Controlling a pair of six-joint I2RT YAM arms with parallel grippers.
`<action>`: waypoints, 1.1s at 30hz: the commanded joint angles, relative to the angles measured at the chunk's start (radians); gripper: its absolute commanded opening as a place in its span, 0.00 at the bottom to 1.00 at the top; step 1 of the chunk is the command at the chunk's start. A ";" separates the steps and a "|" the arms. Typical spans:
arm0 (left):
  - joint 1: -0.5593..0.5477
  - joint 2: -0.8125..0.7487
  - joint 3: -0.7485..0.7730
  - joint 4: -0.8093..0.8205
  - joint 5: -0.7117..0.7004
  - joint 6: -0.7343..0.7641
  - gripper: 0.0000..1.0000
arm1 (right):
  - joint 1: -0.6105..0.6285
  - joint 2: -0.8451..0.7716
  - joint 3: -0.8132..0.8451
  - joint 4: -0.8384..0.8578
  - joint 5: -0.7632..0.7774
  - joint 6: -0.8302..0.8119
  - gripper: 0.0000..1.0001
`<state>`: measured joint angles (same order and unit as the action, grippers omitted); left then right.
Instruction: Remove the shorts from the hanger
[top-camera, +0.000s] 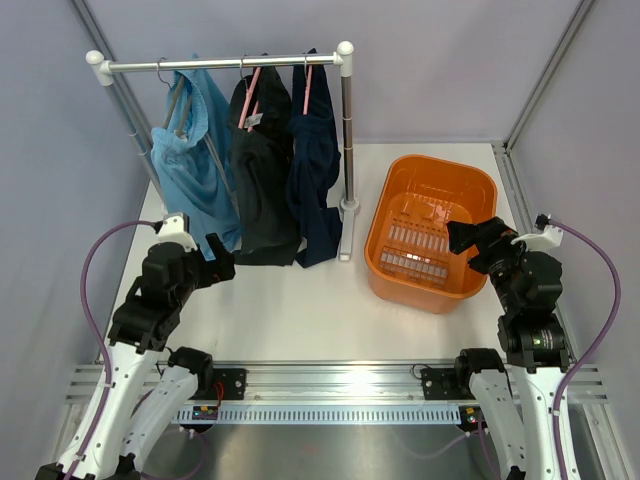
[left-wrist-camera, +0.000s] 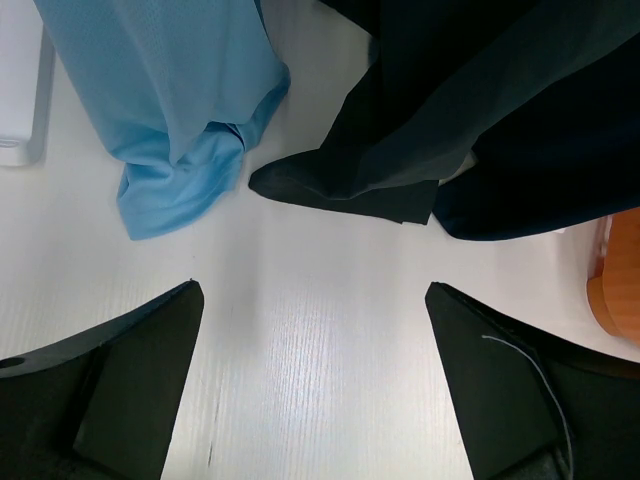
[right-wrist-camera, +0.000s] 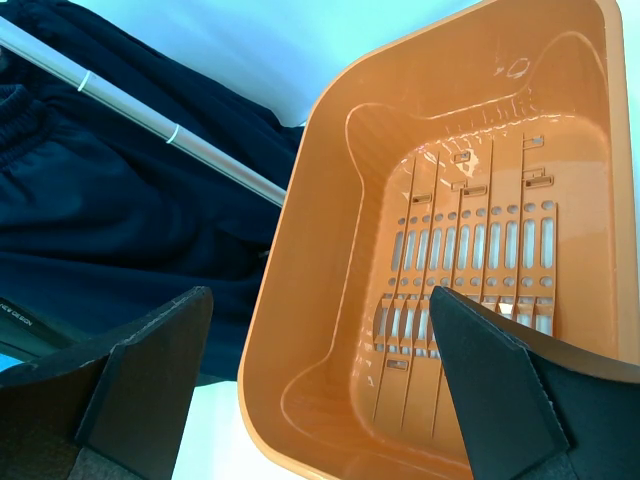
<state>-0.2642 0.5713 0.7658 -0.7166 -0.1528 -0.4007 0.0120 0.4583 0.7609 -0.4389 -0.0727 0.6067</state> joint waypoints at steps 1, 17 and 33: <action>0.005 -0.008 0.030 0.031 0.005 -0.003 0.99 | -0.004 -0.012 0.014 0.023 -0.010 -0.013 0.99; 0.005 -0.080 0.174 0.052 0.082 0.028 0.99 | -0.004 -0.009 0.008 0.011 -0.002 -0.058 0.99; 0.005 0.574 1.013 0.138 -0.056 0.134 0.97 | -0.004 0.098 0.000 0.075 -0.038 -0.107 0.99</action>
<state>-0.2634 1.0222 1.6901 -0.6052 -0.1387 -0.3241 0.0120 0.5434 0.7586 -0.4290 -0.0746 0.5182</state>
